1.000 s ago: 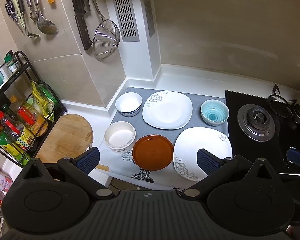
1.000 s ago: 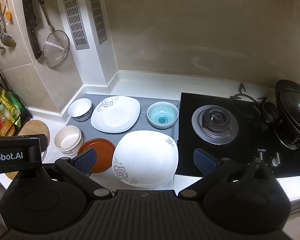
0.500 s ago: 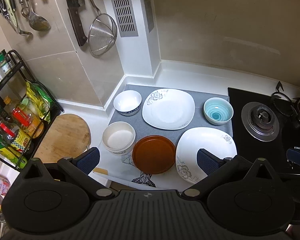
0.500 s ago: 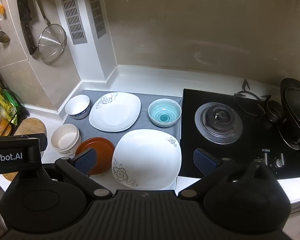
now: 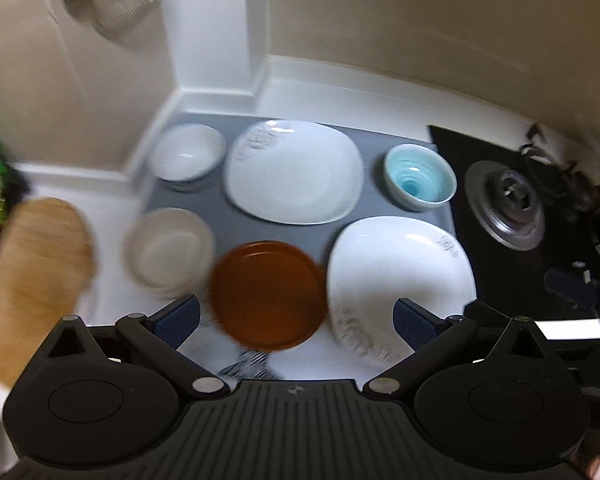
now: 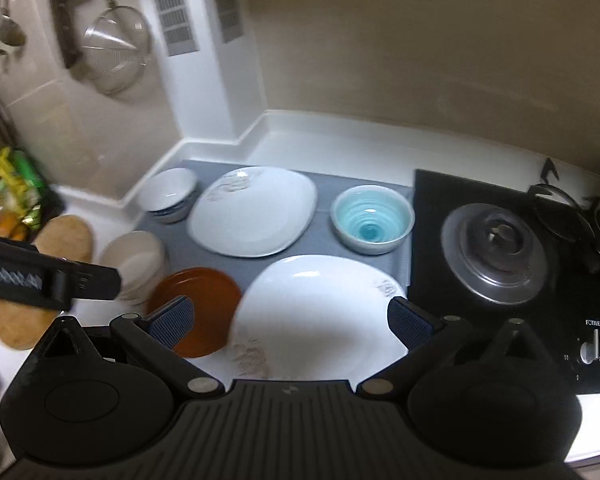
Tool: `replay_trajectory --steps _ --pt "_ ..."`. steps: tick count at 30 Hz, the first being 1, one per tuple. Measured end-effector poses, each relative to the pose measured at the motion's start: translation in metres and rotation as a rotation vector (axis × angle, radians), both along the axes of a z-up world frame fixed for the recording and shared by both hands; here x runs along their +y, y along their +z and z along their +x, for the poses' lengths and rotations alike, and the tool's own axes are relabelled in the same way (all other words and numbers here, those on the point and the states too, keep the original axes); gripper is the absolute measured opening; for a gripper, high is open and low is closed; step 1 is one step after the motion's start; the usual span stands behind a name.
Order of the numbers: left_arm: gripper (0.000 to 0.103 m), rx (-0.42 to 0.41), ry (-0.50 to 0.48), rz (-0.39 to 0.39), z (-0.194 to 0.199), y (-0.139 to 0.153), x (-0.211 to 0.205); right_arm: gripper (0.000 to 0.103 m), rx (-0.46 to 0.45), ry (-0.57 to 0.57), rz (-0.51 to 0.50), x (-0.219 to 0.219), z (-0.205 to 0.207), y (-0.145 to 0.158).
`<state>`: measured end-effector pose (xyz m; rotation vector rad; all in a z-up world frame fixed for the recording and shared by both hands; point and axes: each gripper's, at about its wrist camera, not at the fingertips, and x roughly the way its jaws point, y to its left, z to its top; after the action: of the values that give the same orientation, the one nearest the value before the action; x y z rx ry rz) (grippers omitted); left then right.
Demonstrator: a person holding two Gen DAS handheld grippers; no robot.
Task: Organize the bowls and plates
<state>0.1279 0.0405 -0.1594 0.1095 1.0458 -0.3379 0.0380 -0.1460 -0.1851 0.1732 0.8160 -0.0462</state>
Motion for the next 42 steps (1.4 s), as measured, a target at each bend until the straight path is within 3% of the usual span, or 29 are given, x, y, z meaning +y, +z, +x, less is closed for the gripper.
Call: replay_trajectory --steps 1,5,6,8,10,12,15,17,19,24,27,32,36,40,42 --pt "0.102 0.003 -0.025 -0.028 0.009 -0.013 0.003 0.103 -0.008 -0.011 0.027 -0.007 0.001 -0.010" --pt "0.102 0.023 -0.161 -0.020 0.047 -0.059 -0.005 0.103 0.046 -0.123 0.152 -0.038 0.010 -0.043" --pt "0.098 0.028 -0.189 -0.038 0.057 -0.069 -0.008 0.103 0.049 -0.165 0.174 -0.045 0.011 -0.050" --pt "0.079 0.063 -0.231 -0.080 0.078 -0.089 -0.016 0.103 0.062 -0.229 0.219 -0.058 0.012 -0.063" --pt "0.047 0.147 -0.270 -0.114 0.100 -0.112 -0.026 0.103 0.061 -0.279 0.265 -0.070 0.008 -0.074" --pt "0.045 0.215 -0.263 -0.156 0.120 -0.134 -0.034 0.102 0.038 -0.289 0.298 -0.079 0.003 -0.084" --pt "0.043 0.260 -0.282 -0.177 0.140 -0.157 -0.049 0.088 0.055 -0.284 0.275 -0.089 0.000 -0.098" --pt "0.043 0.262 -0.285 -0.152 0.147 -0.165 -0.059 0.074 0.070 -0.265 0.282 -0.099 0.002 -0.110" --pt "0.037 0.268 -0.291 -0.119 0.151 -0.173 -0.066 0.066 0.095 -0.239 0.278 -0.107 0.006 -0.119" --pt "0.036 0.319 -0.338 -0.083 0.151 -0.187 -0.081 0.053 0.137 -0.176 0.301 -0.124 0.020 -0.144" --pt "0.033 0.368 -0.350 -0.054 0.148 -0.196 -0.086 0.028 0.169 -0.164 0.386 -0.132 0.025 -0.162" --pt "0.033 0.357 -0.366 -0.020 0.138 -0.196 -0.093 0.019 0.176 -0.130 0.380 -0.131 0.028 -0.170" --pt "0.032 0.427 -0.305 -0.071 0.138 -0.194 -0.090 0.019 0.162 -0.140 0.381 -0.138 0.023 -0.159" --pt "0.032 0.408 -0.329 -0.095 0.124 -0.188 -0.106 0.019 0.143 -0.146 0.311 -0.148 0.011 -0.151" --pt "0.032 0.384 -0.344 -0.081 0.119 -0.188 -0.116 0.018 0.129 -0.182 0.339 -0.160 0.004 -0.152"
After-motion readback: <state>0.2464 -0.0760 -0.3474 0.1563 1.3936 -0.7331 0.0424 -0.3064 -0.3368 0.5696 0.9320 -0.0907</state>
